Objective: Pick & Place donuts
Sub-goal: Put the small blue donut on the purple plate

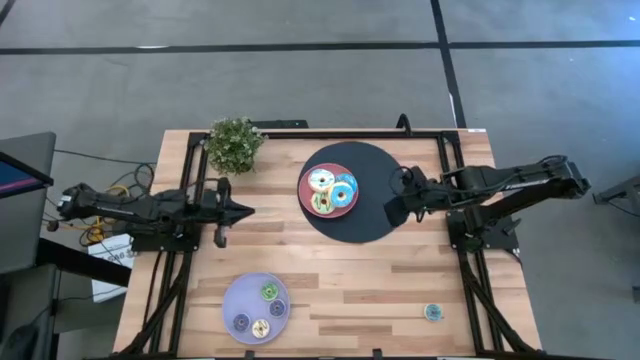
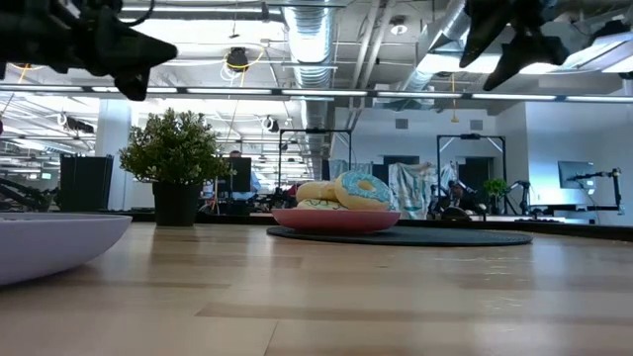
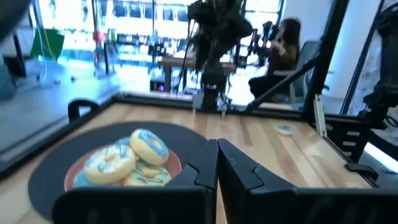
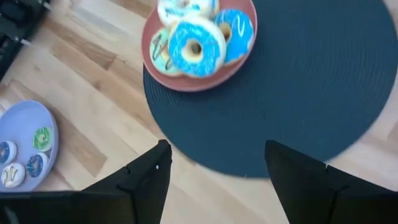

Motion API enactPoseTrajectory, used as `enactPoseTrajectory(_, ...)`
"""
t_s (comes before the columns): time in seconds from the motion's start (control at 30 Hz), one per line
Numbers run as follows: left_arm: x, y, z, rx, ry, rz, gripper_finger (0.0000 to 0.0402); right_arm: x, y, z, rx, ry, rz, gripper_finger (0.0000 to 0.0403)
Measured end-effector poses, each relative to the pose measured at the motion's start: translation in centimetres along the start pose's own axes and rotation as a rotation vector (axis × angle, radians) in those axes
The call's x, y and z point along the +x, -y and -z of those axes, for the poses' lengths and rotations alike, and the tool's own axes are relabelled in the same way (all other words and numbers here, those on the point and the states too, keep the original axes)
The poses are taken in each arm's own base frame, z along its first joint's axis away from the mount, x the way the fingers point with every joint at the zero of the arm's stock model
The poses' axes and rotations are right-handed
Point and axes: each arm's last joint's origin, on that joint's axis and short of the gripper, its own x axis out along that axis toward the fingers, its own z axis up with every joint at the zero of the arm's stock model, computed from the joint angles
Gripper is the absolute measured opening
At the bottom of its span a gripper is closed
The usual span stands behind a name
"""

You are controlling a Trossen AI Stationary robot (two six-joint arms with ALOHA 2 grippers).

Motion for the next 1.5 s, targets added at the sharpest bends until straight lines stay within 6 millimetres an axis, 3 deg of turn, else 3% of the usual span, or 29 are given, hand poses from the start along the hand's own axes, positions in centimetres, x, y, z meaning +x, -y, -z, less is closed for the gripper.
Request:
enactPoseTrajectory(0.3, -2.8, -0.2, 0.5, 0.136, 0.110, 0.117, 0.0000, -0.4, -0.6, 1.6, 0.143, -0.043, -0.003, 0.0249)
enactPoseTrajectory(0.6, -2.3, -0.6, 2.9, 0.154, 0.059, 0.152, 0.0000, -0.5, -1.0, 2.3, 0.230, -0.059, -0.012, 0.0249)
enactPoseTrajectory(0.7, -2.3, -0.8, 2.5, 0.156, 0.104, 0.148, 0.0000, -0.2, -1.2, 2.4, 0.249, -0.065, 0.000, 0.0249)
enactPoseTrajectory(1.1, -2.2, -1.2, 3.4, 0.122, 0.010, 0.190, 0.0000, 1.2, -1.6, 3.3, 0.187, -0.183, 0.084, 0.0249)
enactPoseTrajectory(1.3, -2.2, -1.3, 3.5, 0.125, 0.003, 0.143, 0.0000, 1.6, -2.1, 4.9, 0.135, -0.237, 0.138, 0.0249)
enactPoseTrajectory(1.5, -2.2, -1.4, 3.6, 0.130, 0.000, 0.125, 0.0000, 1.0, -3.1, 8.6, 0.124, -0.299, 0.183, 0.0249)
